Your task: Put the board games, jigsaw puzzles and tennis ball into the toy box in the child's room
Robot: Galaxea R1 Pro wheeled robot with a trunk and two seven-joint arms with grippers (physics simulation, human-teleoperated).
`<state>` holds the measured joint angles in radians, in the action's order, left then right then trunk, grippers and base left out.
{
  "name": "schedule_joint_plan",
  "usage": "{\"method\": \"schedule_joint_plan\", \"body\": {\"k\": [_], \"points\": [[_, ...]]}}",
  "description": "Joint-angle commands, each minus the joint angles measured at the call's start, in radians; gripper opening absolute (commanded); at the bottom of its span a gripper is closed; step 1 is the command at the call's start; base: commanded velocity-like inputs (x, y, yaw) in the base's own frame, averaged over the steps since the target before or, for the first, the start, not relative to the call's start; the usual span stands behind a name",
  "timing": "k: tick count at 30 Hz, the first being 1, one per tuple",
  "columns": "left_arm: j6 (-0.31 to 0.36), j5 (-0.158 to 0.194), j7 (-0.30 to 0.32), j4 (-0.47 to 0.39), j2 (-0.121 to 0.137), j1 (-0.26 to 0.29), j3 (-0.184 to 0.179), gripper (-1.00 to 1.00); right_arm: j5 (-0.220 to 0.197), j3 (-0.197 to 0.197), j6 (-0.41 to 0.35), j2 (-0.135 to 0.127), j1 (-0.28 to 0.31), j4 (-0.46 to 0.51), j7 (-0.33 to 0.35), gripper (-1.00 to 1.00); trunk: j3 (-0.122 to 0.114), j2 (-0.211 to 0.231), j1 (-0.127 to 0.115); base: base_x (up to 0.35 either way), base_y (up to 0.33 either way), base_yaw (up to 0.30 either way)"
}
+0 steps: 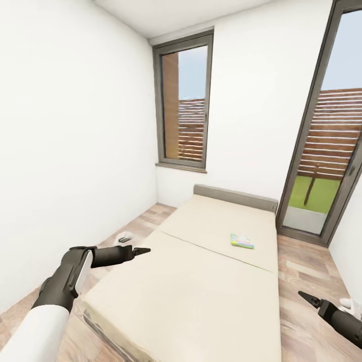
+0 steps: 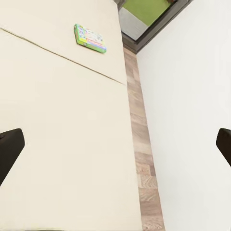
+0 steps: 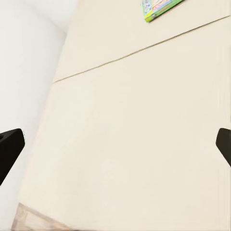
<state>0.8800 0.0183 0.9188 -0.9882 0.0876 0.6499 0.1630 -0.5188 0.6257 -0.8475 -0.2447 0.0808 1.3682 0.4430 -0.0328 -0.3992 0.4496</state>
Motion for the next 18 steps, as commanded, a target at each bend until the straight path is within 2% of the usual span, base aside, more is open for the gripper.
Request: {"method": "schedule_joint_plan", "body": {"k": [1, 10, 18], "points": [[0.008, 0.002, 0.002, 0.0, 0.0, 0.001, 0.001, 1.0, 0.002, 0.002, -0.006, 0.0, 0.001, 0.0, 0.005, 1.0, 0.0, -0.001, 0.0, -0.021, -0.043, 0.287], [0.01, 0.002, 0.003, 0.0, 0.0, 0.001, 0.001, 1.0, 0.002, 0.002, -0.005, 0.003, 0.001, 0.0, 0.005, 1.0, 0.0, -0.001, 0.0, -0.113, -0.119, 0.287], [0.012, 0.002, 0.003, 0.0, 0.0, 0.001, 0.001, 1.0, 0.002, 0.002, -0.005, 0.004, 0.001, 0.0, 0.005, 1.0, 0.0, -0.001, 0.0, -0.106, -0.036, 0.234]]}}
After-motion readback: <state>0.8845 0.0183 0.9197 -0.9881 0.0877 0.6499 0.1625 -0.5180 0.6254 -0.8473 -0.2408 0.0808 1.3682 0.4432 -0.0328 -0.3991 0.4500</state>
